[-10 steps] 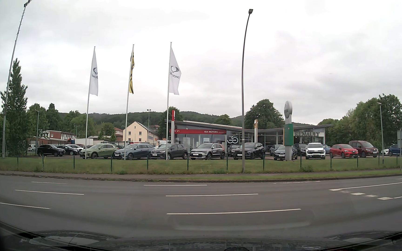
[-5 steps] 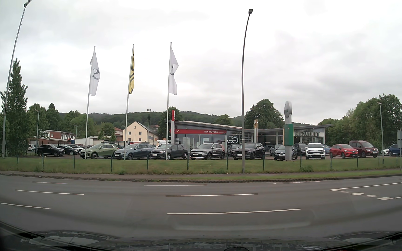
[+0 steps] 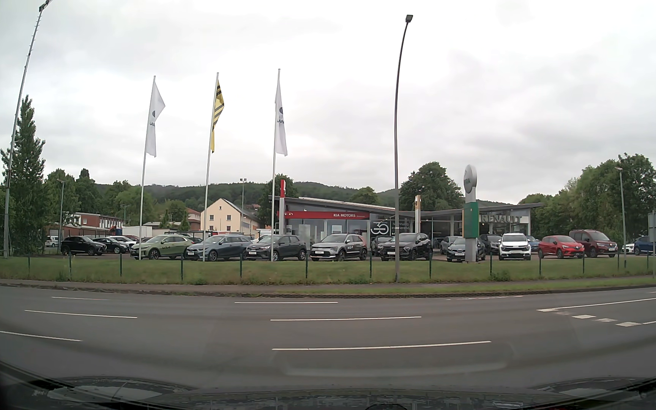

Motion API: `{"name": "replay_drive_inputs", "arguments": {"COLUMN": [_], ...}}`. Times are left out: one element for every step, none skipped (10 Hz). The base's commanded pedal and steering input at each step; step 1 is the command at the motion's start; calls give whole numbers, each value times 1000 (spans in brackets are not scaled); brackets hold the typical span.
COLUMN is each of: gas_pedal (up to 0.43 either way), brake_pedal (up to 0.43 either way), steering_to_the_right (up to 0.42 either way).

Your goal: Follow the waypoints while adhering to traffic rules and regulations

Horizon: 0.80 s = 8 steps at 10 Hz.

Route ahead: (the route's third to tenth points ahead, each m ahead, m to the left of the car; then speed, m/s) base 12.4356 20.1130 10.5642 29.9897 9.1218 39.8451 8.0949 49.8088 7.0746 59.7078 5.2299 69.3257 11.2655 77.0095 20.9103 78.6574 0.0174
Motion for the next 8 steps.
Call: {"name": "replay_drive_inputs", "arguments": {"gas_pedal": [0, 0, 0, 0, 0, 0, 0, 0], "brake_pedal": [250, 256, 256, 250, 256, 256, 256, 256], "steering_to_the_right": [-205, -206, -205, -206, -205, -206, -205, -205]}}
